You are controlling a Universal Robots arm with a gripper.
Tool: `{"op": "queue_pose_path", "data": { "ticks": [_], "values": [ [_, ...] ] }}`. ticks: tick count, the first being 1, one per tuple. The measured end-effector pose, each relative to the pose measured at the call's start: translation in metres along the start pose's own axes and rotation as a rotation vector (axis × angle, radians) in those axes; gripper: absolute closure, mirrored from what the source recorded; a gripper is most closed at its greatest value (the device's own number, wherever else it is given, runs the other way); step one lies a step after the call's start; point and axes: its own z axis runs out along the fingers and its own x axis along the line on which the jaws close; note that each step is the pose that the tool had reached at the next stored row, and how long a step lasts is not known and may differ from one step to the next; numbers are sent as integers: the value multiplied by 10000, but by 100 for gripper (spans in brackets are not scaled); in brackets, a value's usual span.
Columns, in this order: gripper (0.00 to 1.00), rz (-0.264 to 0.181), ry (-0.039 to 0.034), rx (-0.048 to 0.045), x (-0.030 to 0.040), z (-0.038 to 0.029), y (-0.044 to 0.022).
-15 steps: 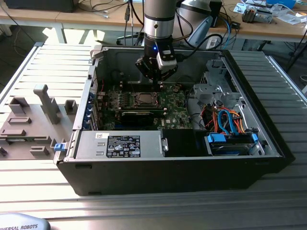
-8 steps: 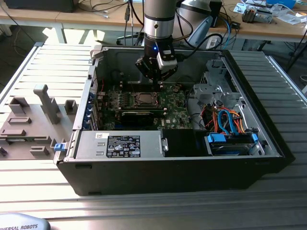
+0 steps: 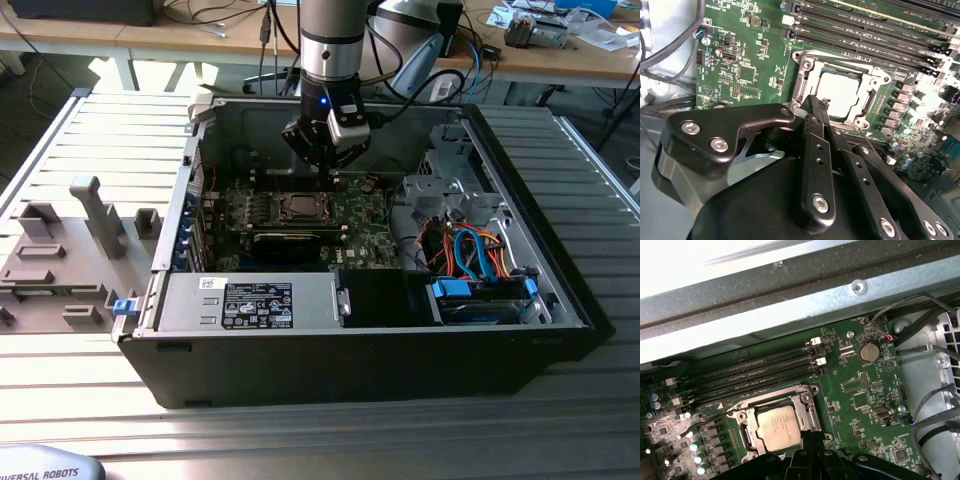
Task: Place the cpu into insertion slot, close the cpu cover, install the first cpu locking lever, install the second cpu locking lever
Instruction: 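Install the first cpu locking lever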
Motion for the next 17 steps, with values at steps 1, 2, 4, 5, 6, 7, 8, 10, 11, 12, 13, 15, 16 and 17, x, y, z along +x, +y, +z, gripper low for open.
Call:
{"op": "queue_pose_path", "data": {
  "ticks": [1, 2, 4, 5, 6, 7, 8, 10, 11, 12, 13, 15, 16, 17],
  "values": [
    [89, -14, -1, 0, 0, 0, 0],
    [89, -27, -1, -1, 0, 0, 0],
    [89, -74, -4, -3, 0, 0, 0],
    [89, -99, -5, -4, 0, 0, 0],
    [89, -111, -6, -4, 0, 0, 0],
    [89, -127, -6, -6, 0, 0, 0],
    [89, -140, -7, -7, 0, 0, 0],
    [89, -163, -9, -7, 0, 0, 0],
    [89, -175, -9, -8, 0, 0, 0],
    [89, -191, -10, -9, 0, 0, 0],
    [89, -202, -11, -9, 0, 0, 0],
    [89, -224, -12, -10, 0, 0, 0],
    [89, -240, -13, -10, 0, 0, 0],
    [89, -252, -14, -12, 0, 0, 0]
  ]
}}
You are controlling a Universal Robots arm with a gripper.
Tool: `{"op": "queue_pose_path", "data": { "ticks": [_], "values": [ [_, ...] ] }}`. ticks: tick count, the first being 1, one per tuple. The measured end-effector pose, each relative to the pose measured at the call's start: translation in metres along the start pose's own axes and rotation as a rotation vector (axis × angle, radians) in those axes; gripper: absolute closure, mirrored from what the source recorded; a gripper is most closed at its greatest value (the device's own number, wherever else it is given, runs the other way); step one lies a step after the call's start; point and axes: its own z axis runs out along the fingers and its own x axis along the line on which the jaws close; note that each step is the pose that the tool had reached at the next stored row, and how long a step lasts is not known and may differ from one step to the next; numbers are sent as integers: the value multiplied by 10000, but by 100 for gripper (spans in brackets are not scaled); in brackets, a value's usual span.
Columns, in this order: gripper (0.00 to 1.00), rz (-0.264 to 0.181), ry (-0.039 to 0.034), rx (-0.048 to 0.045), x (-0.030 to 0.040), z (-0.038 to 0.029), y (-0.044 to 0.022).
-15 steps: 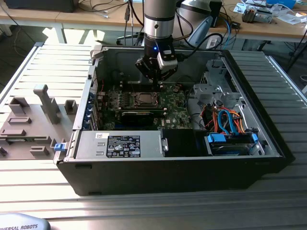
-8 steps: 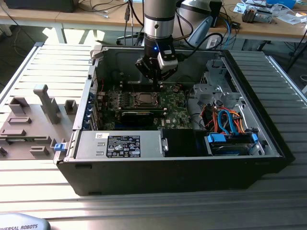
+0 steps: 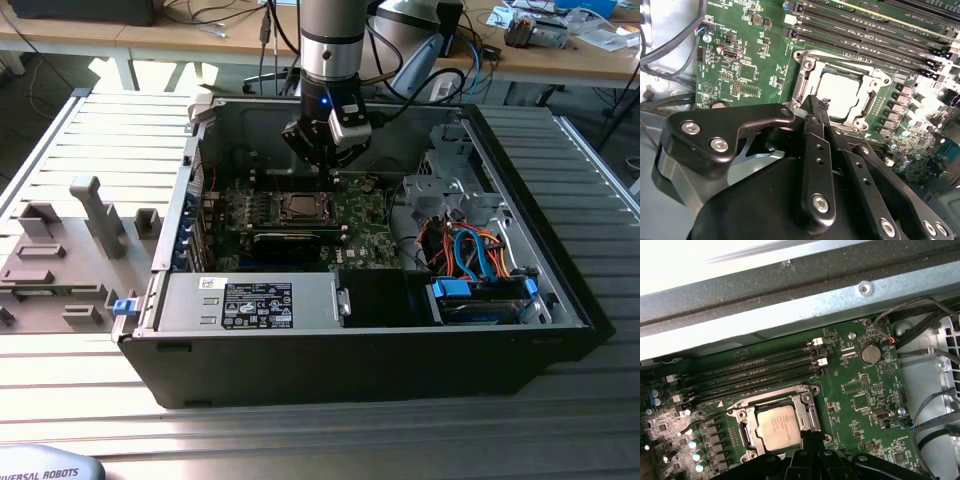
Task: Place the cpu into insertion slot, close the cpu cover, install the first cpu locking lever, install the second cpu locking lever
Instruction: 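Install the first cpu locking lever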
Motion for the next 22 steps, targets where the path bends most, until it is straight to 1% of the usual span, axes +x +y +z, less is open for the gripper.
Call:
{"op": "queue_pose_path", "data": {
  "ticks": [15, 22],
  "values": [
    [89, -234, -12, -10, 0, 0, 0],
    [89, -477, -26, -22, 0, 0, 0]
  ]
}}
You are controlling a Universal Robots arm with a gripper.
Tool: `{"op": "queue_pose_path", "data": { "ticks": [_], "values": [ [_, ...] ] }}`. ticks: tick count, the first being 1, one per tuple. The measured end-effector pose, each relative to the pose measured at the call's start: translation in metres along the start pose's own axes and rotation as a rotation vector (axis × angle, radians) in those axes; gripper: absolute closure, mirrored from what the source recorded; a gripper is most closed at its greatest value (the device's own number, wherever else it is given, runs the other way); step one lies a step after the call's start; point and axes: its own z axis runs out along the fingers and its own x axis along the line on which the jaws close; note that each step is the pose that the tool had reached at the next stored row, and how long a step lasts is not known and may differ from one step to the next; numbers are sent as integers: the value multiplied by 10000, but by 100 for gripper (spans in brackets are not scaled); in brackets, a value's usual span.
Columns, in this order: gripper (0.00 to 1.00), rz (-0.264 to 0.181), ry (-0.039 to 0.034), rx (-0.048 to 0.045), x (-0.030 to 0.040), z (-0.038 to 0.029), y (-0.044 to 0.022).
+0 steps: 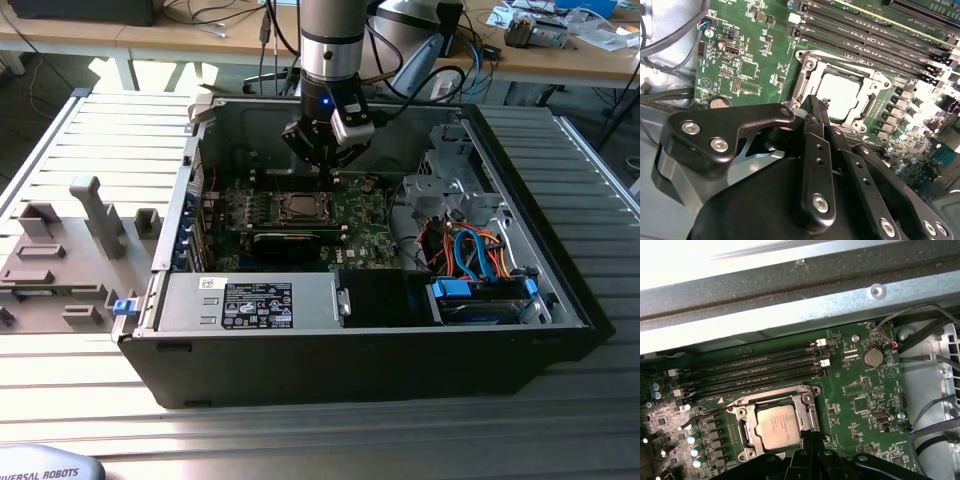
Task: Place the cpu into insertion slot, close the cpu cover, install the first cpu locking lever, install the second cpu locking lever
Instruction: 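Install the first cpu locking lever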
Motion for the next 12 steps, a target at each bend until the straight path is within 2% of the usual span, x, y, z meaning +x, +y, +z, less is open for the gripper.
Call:
{"op": "queue_pose_path", "data": {
  "ticks": [12],
  "values": [
    [89, -227, -12, -11, 0, 0, 0]
  ]
}}
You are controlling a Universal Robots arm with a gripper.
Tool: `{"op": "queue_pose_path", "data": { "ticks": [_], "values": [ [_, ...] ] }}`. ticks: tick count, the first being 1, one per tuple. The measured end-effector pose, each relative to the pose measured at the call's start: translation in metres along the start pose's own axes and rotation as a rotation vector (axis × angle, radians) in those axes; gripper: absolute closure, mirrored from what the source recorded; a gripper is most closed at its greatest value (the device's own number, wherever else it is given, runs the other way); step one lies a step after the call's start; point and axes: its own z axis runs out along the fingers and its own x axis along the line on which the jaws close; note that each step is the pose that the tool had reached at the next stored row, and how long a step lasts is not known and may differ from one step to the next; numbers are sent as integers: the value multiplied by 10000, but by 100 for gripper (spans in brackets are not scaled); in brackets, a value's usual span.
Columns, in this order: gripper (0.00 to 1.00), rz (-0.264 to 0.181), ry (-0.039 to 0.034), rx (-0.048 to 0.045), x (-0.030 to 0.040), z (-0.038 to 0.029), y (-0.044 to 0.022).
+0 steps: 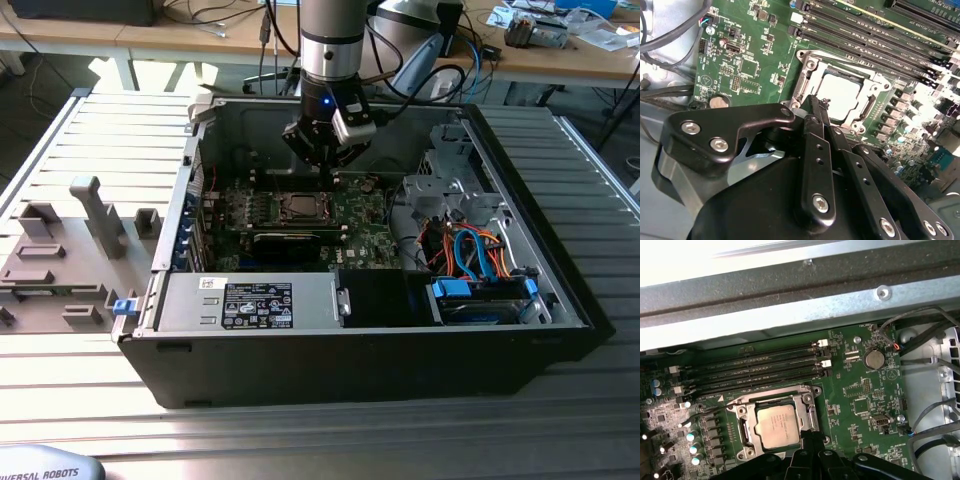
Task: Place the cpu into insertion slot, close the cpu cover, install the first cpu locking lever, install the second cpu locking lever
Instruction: 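Install the first cpu locking lever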
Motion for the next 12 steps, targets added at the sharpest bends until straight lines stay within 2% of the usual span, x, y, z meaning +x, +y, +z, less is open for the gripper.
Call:
{"op": "queue_pose_path", "data": {
  "ticks": [12],
  "values": [
    [89, -231, -13, -12, 0, 0, 0]
  ]
}}
